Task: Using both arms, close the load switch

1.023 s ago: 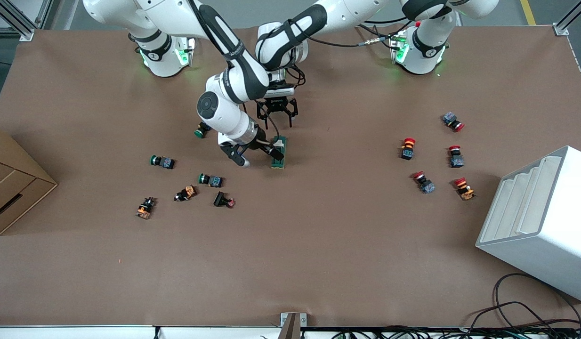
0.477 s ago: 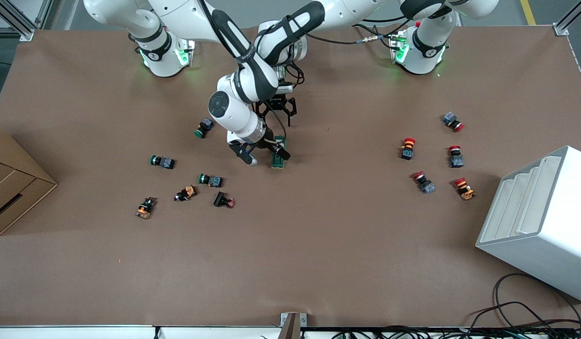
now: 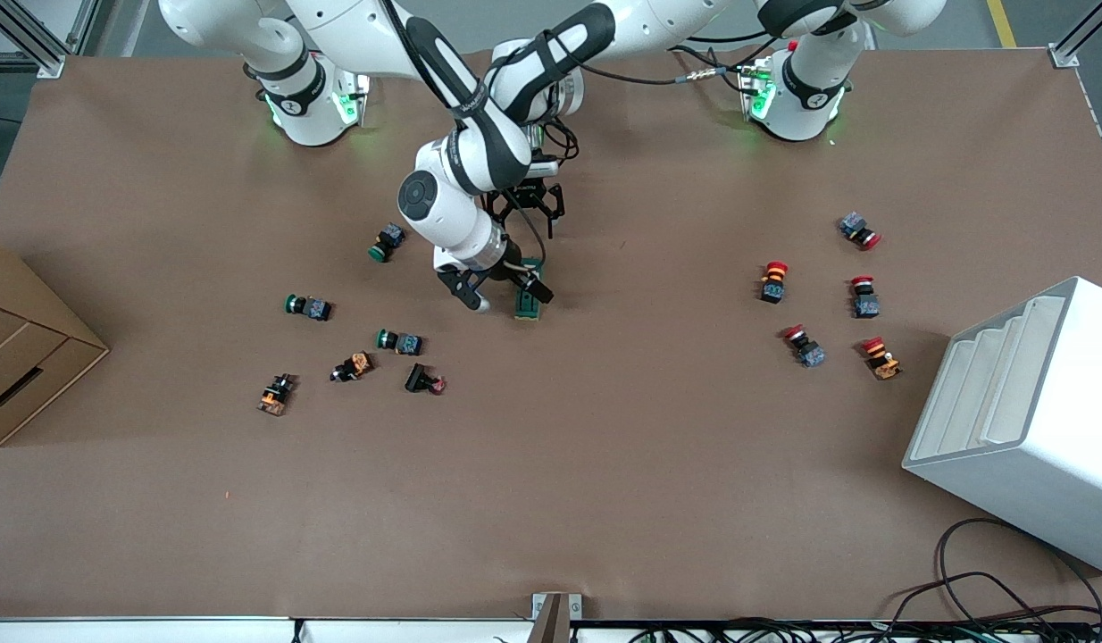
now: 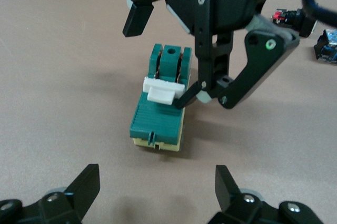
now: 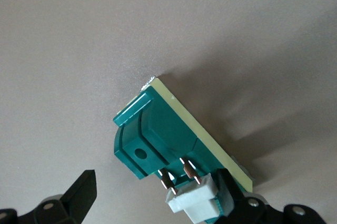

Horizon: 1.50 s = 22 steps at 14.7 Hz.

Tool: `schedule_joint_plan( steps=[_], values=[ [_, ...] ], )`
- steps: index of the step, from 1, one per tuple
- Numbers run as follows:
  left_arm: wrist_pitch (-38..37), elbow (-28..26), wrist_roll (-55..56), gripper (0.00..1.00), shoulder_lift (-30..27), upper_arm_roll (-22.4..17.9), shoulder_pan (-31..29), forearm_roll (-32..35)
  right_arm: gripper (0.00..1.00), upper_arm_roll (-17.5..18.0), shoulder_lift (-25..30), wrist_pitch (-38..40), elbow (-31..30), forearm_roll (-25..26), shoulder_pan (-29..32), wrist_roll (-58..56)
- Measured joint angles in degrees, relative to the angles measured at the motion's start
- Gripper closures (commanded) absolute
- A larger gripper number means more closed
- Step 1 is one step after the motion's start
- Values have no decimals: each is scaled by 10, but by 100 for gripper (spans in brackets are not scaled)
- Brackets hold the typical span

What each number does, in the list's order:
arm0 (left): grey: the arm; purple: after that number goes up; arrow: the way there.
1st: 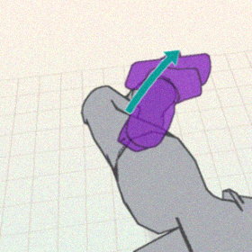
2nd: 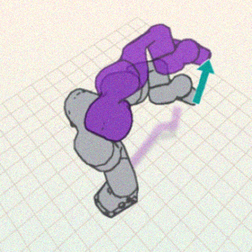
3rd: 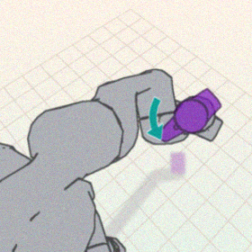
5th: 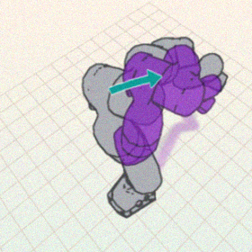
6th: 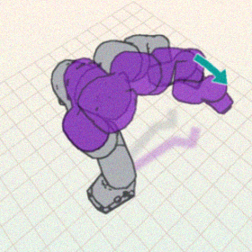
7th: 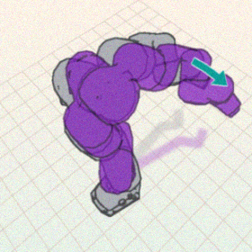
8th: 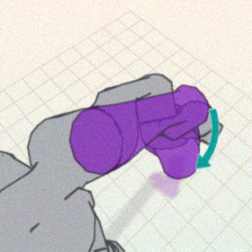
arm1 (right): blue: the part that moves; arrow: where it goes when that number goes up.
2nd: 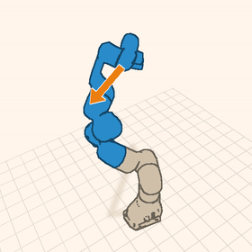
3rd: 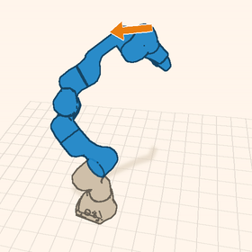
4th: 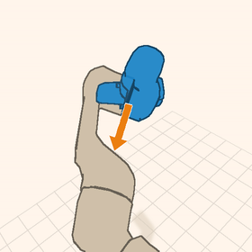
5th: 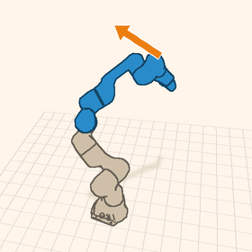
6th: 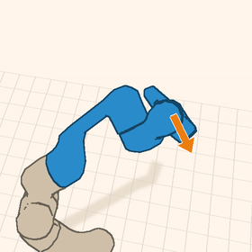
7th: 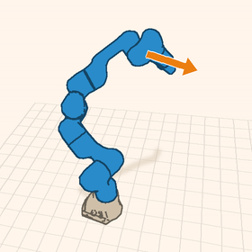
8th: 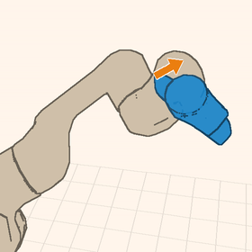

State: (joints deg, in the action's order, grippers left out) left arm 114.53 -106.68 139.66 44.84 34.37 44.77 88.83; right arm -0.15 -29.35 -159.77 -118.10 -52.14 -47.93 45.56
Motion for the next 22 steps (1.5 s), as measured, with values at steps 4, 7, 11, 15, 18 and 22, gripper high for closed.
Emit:
schedule_joint_plan(
  steps=[4, 7, 11, 15, 18, 22],
  values=[
    [0, 0, 0, 3, 3, -1, 1, 0, 0, -3, 0, 16, 6, -6, 3, 0],
    [0, 0, 0, 3, 3, -1, 1, 0, 0, -5, 0, 34, 13, -7, 8, 0],
    [0, 0, 0, 3, 3, -1, 1, 0, 0, -5, 6, 48, 17, -7, 17, 0],
    [0, 2, 1, 2, 3, -1, 1, 0, 0, -10, 4, 55, 52, -7, 36, -2],
    [0, 3, 1, 2, 3, -1, 1, 0, 0, -10, -1, 58, 72, -7, 42, -3],
    [0, 5, 1, 2, 3, -1, 1, 1, 0, -9, -12, 58, 80, -7, 42, -10]
  ],
)
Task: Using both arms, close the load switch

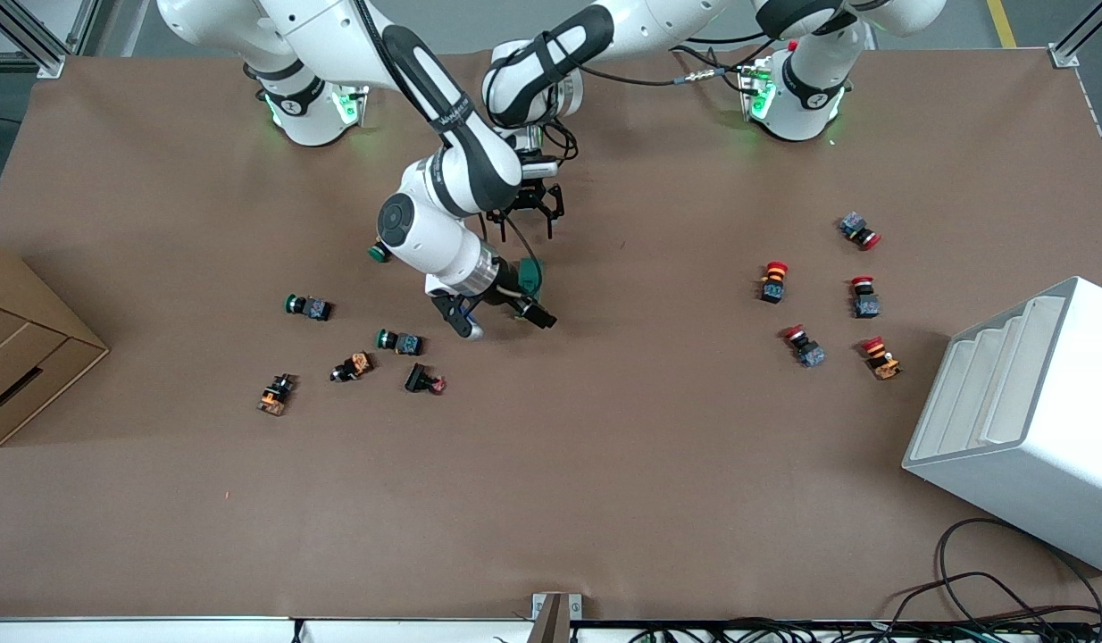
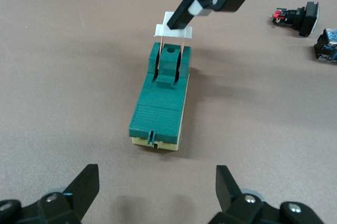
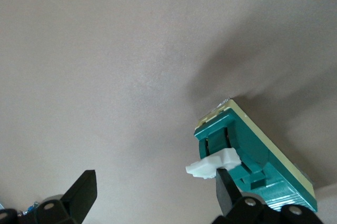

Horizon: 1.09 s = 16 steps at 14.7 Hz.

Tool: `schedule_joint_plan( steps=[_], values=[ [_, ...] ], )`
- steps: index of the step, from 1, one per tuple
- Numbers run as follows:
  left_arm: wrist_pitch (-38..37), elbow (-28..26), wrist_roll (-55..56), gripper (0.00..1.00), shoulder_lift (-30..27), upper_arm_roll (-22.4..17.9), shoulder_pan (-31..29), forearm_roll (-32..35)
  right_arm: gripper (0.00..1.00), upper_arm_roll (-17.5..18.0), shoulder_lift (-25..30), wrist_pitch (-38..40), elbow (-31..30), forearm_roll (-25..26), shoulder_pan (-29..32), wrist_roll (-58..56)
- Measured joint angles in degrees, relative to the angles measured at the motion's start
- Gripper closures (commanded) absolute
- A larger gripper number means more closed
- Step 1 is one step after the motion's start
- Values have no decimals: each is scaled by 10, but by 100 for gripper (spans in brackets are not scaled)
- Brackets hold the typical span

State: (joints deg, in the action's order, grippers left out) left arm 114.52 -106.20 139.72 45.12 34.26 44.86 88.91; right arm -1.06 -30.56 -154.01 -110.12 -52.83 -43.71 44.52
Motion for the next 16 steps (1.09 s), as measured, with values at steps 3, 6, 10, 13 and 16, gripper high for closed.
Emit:
schedule_joint_plan(
  steps=[3, 6, 10, 13, 16],
  values=[
    [0, 0, 0, 2, 0, 0, 0, 0, 0, 0, -16, 0, 14, 0, 0, -1],
    [0, 0, 0, 2, 0, 0, 0, 0, 0, -1, -29, 0, 29, 0, 1, -2],
    [0, 0, 0, 2, 0, 0, 0, 0, 0, -1, -37, 3, 39, 1, 8, -20],
    [0, 0, 0, 2, 0, 0, 0, 0, 0, -32, -34, 51, 48, 54, 24, -47],
    [0, 2, 0, 2, 0, 0, 0, 0, 0, -123, 5, 231, 80, 190, 47, -76]
  ],
)
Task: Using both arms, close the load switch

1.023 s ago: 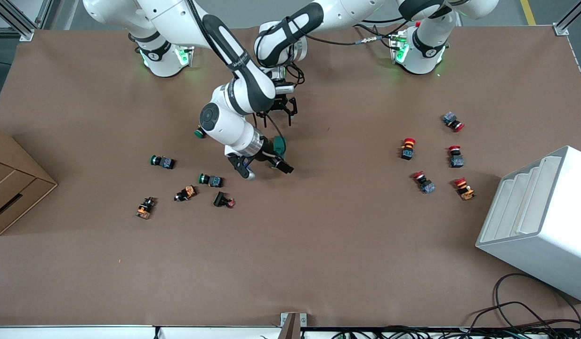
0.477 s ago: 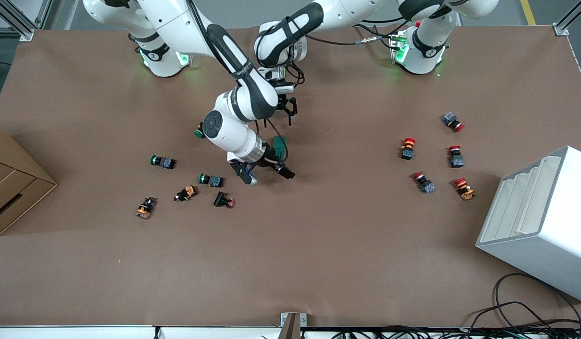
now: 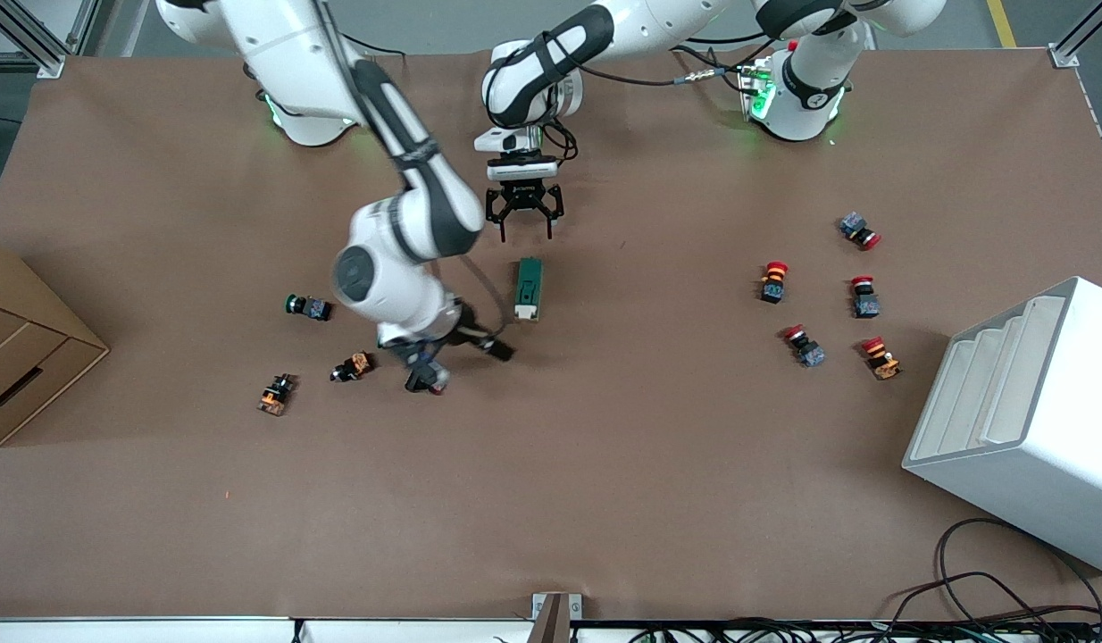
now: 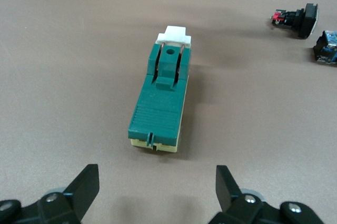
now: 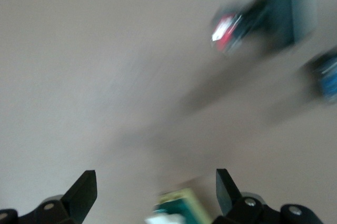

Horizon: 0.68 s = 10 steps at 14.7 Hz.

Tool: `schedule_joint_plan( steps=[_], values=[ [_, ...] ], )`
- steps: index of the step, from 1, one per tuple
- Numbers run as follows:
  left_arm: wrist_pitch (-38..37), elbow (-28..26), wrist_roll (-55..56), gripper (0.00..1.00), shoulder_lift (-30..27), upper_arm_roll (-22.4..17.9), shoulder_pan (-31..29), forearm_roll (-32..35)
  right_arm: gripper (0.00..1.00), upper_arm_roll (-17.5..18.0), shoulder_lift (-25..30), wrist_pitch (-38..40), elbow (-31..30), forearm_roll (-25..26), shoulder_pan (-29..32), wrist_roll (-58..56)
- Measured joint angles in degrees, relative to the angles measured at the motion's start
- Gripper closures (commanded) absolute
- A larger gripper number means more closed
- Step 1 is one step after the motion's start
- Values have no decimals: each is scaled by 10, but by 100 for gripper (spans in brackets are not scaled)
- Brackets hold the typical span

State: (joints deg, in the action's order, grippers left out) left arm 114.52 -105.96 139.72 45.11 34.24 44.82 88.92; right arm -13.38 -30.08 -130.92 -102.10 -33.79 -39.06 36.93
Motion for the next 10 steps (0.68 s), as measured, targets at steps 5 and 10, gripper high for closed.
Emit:
schedule_joint_plan(
  steps=[5, 10],
  values=[
    [-3, 41, -11, 2, -2, -1, -8, -2, 0, -95, 93, 214, 31, 93, 78, -228],
    [-3, 151, -120, 0, -28, 1, -54, -118, 0, -84, 111, 365, 151, 215, 190, -348]
  ],
)
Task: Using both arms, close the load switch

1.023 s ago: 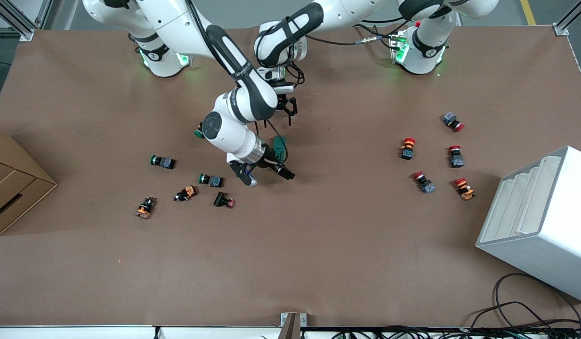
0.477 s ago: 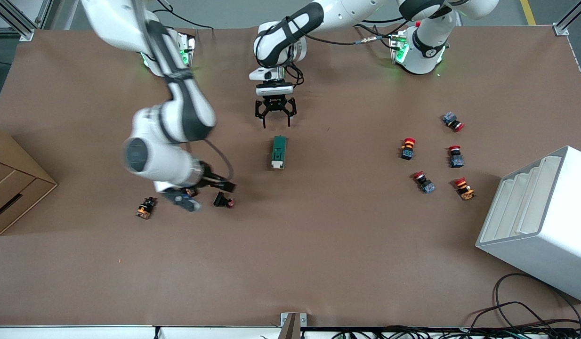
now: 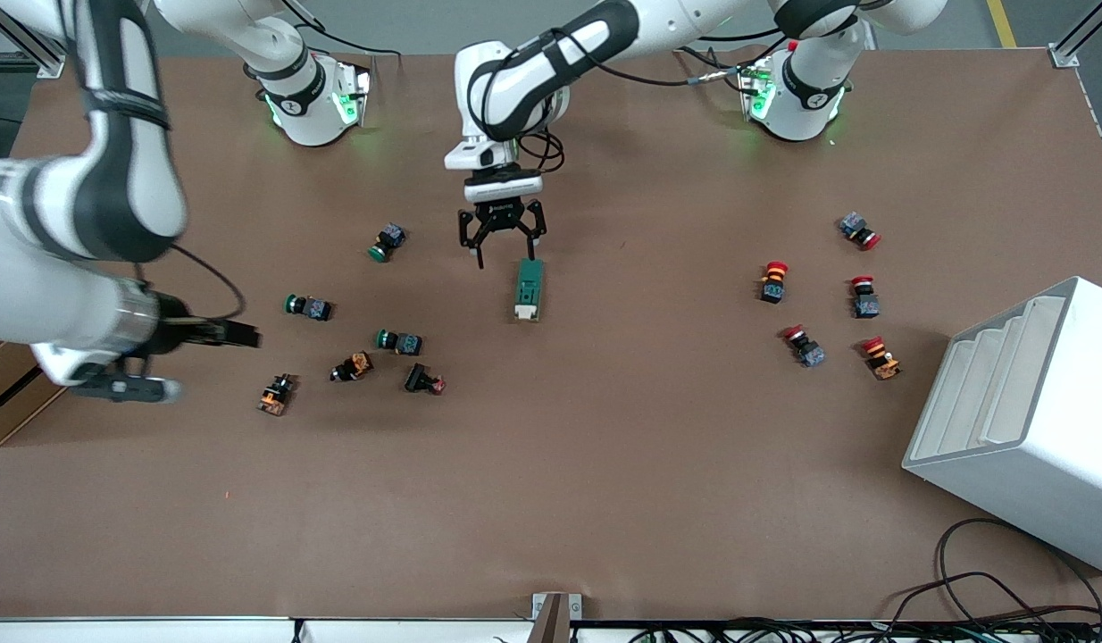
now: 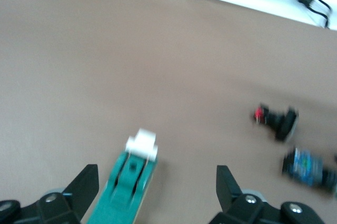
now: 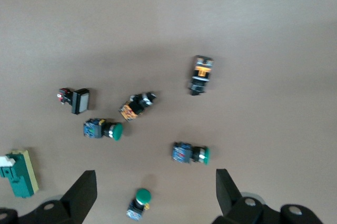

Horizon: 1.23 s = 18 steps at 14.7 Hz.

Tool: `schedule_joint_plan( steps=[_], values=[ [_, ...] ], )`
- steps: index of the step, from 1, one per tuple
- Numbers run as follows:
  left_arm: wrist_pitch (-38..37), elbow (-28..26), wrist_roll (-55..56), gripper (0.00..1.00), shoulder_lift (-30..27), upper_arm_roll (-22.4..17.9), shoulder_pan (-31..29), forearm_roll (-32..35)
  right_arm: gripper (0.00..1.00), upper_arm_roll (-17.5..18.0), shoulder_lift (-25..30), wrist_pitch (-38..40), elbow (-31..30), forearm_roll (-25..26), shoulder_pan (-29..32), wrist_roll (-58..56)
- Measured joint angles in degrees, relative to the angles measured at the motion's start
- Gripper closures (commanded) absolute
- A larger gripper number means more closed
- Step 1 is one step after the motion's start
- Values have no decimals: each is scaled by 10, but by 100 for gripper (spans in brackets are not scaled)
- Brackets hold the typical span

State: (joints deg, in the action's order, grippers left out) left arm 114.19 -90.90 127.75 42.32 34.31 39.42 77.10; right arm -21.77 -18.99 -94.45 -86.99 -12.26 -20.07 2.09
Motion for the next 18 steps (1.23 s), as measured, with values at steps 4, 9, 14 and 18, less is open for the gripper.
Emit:
schedule_joint_plan(
  steps=[4, 9, 14, 18],
  values=[
    [0, 102, -171, 0, -21, 0, -54, -148, 0, 79, 1, 88, 77, 49, 91, -1],
    [1, 159, -353, 0, -46, 1, -169, -267, 0, 166, 5, 117, 102, 66, 182, -1],
    [-4, 164, -517, 0, -109, -8, -263, -415, 0, 235, 24, 130, 108, 81, 238, -1],
    [-54, 164, -671, 0, -177, -42, -309, -539, 0, 237, 25, 131, 108, 84, 238, -1]
  ],
)
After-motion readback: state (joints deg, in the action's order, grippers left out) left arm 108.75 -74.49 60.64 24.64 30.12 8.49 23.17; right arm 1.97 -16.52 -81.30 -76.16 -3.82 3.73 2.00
